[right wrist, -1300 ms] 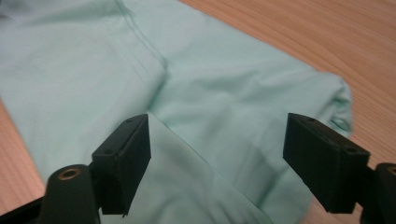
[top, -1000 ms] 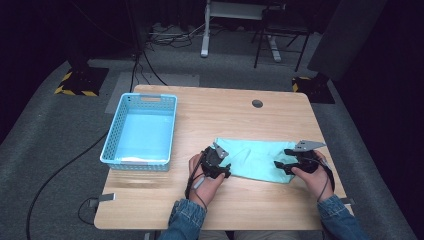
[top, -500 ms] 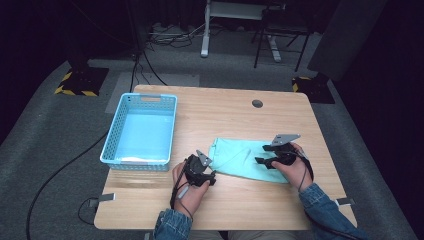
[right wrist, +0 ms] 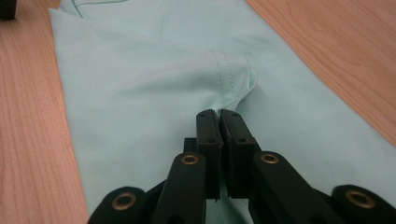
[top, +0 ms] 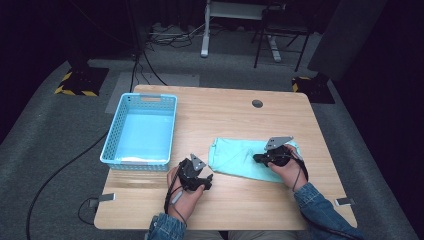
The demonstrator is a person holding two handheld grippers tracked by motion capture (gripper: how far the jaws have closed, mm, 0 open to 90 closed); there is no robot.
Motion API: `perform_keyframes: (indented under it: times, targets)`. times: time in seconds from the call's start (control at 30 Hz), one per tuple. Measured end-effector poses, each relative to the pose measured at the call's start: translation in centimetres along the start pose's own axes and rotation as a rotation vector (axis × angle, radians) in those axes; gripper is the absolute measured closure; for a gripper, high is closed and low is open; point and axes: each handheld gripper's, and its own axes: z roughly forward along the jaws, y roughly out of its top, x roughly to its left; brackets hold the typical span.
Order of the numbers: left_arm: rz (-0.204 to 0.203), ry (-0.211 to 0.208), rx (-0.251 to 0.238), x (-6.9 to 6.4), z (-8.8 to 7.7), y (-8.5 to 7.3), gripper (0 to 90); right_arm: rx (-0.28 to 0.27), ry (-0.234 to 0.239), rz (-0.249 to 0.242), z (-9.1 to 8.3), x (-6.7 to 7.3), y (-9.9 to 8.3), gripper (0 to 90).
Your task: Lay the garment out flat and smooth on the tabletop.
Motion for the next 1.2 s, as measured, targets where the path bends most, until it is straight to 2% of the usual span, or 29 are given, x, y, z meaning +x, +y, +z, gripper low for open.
perform_keyframes:
  times: [0.17,0.3,0.4,0.47,0.53,0.57,0.63,0.7,0.8,0.97,1.2]
  targets:
    - [0.001,-0.002,-0.001,0.0,0.0,0.0,22.3,-0.031,-0.007,-0.019,-1.0,0.5,0.2,87.9]
    - [0.002,-0.003,-0.001,0.0,0.0,0.0,22.3,-0.059,-0.004,-0.052,-2.7,1.4,0.7,88.0]
    - [0.002,-0.003,-0.001,0.0,0.0,0.0,22.3,-0.086,0.018,-0.079,-4.7,3.2,0.8,87.9]
    - [0.002,-0.002,-0.001,0.0,0.0,0.0,22.3,-0.088,0.036,-0.121,-6.3,5.0,0.4,87.0]
    - [0.002,-0.002,-0.001,0.0,0.0,0.0,22.3,-0.054,0.099,-0.158,-7.7,7.3,-0.4,78.0]
    - [0.002,-0.001,-0.001,0.0,0.0,0.0,22.3,-0.055,0.128,-0.168,-8.4,8.2,-0.8,73.3]
    - [0.003,-0.001,0.0,0.0,0.0,0.0,22.3,-0.073,0.15,-0.133,-9.5,9.0,-1.5,57.3]
    - [0.002,-0.001,-0.001,0.0,0.0,0.0,22.3,-0.111,0.115,-0.101,-10.4,8.7,-1.9,52.2]
    - [0.002,-0.001,-0.001,0.0,0.0,0.0,22.4,-0.139,0.066,-0.032,-10.7,7.1,-2.3,45.3]
    - [0.001,-0.002,-0.001,0.0,0.0,0.0,22.3,-0.138,0.009,0.044,-9.5,4.7,-3.0,39.8]
    - [0.001,0.0,-0.002,0.1,0.1,0.1,22.3,-0.129,-0.059,0.104,-7.6,1.8,-3.6,32.9]
